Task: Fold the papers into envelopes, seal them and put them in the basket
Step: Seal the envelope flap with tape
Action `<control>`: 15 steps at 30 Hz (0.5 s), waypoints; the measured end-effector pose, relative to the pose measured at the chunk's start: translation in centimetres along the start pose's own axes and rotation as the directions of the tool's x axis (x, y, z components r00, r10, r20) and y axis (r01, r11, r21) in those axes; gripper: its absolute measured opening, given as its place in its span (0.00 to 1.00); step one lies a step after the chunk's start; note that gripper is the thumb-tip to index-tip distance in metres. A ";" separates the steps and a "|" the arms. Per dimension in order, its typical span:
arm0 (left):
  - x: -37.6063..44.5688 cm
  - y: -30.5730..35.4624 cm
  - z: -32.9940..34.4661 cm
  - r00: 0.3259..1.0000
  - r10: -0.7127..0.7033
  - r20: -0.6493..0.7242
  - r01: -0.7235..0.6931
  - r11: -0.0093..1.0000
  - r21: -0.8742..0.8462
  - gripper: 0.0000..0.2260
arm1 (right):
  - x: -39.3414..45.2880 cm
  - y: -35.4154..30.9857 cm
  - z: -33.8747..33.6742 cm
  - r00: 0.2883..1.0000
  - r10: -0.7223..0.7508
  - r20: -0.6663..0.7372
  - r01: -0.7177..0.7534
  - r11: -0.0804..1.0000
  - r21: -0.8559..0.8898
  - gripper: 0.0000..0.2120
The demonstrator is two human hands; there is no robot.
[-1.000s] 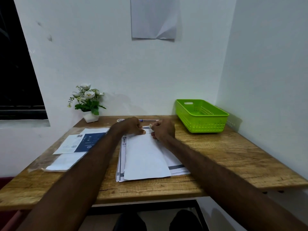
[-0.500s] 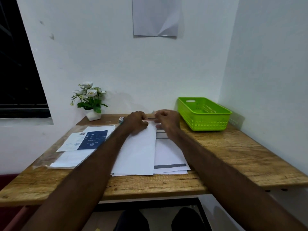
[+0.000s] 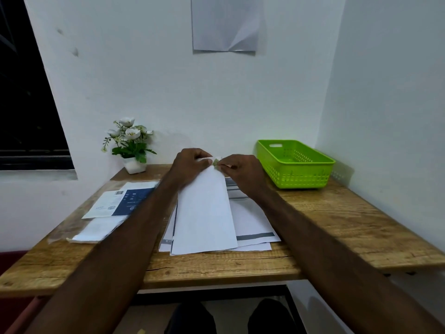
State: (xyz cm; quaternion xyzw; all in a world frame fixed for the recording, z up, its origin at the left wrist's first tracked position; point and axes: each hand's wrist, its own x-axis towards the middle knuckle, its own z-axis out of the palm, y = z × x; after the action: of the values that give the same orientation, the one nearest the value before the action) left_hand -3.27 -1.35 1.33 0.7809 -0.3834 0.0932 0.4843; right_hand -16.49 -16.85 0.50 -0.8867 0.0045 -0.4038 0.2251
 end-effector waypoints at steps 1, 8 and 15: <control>0.0 0.1 0.0 1.000 0.000 -0.011 0.000 1.000 -0.006 0.06 | 0.0 0.0 0.0 1.000 -0.011 -0.013 0.011 1.000 -0.007 0.07; 0.0 0.3 -0.4 0.999 0.011 -0.030 -0.013 0.999 -0.038 0.06 | -0.1 -0.2 0.3 0.995 -0.006 -0.095 0.005 1.000 -0.009 0.04; -0.3 0.7 -0.3 0.999 0.020 -0.050 -0.023 0.998 -0.058 0.05 | -0.2 -0.9 0.3 0.953 -0.116 -0.281 0.084 0.989 -0.123 0.03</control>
State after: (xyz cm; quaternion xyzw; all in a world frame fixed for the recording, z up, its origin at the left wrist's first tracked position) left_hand -3.85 -1.12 1.84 0.7596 -0.3821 0.1065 0.5154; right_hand -16.60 -15.84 0.56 -0.8288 0.0146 -0.5383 0.1524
